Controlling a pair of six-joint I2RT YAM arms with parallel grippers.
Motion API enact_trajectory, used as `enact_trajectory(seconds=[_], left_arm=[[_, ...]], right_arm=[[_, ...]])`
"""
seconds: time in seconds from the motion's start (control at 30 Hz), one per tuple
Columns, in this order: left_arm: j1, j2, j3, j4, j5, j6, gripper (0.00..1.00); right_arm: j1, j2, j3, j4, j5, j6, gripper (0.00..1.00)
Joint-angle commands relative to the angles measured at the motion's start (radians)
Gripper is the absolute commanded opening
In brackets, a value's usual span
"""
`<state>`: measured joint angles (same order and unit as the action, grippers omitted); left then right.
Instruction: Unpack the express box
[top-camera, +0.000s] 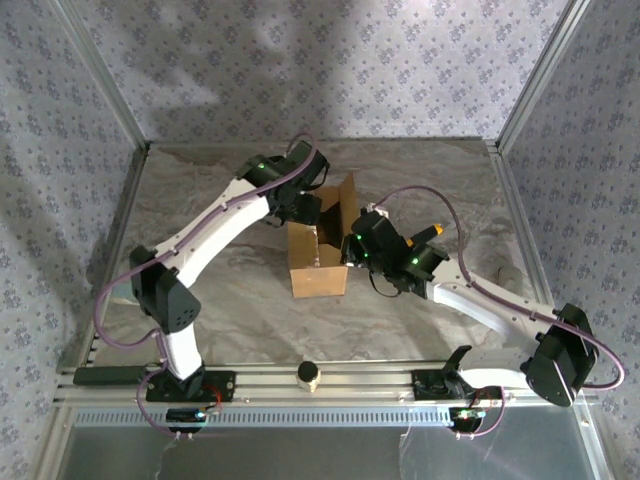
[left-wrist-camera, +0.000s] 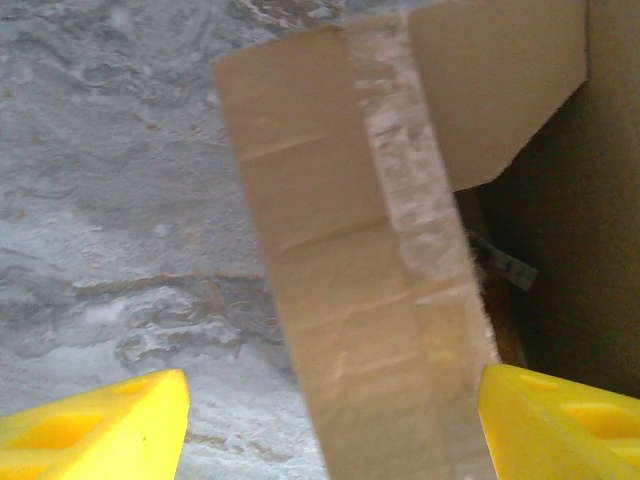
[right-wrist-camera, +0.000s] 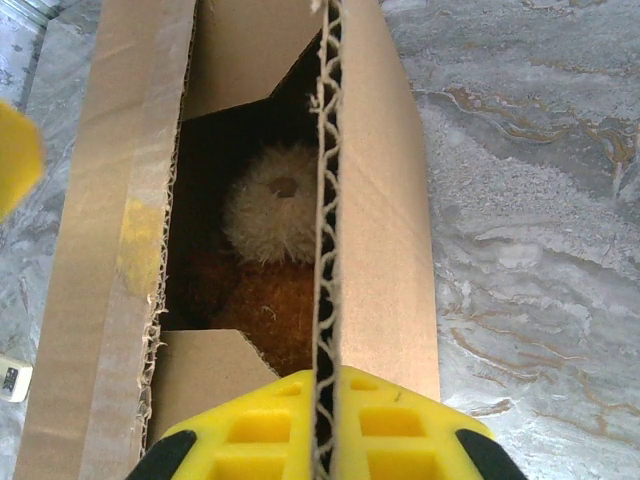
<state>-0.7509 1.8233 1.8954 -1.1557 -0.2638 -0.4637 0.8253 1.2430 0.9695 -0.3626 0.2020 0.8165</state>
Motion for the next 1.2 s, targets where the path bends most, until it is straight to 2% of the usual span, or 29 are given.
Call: enact_trajectory(seconds=[0.0, 0.37, 0.8, 1.17], left_arm=[[-0.014, 0.066, 0.05, -0.005, 0.037, -0.002, 0.76], [-0.035, 0.148, 0.07, -0.044, -0.039, -0.009, 0.76], [-0.035, 0.103, 0.001, -0.082, -0.151, 0.003, 0.75], [-0.021, 0.061, 0.003, -0.101, -0.178, 0.016, 0.75]], right_arm=[[0.008, 0.009, 0.034, -0.019, 0.03, 0.005, 0.0], [0.009, 0.01, 0.036, -0.017, 0.032, 0.003, 0.0], [0.007, -0.023, 0.023, -0.04, 0.066, 0.015, 0.0], [0.006, -0.067, 0.004, -0.085, 0.138, 0.056, 0.0]])
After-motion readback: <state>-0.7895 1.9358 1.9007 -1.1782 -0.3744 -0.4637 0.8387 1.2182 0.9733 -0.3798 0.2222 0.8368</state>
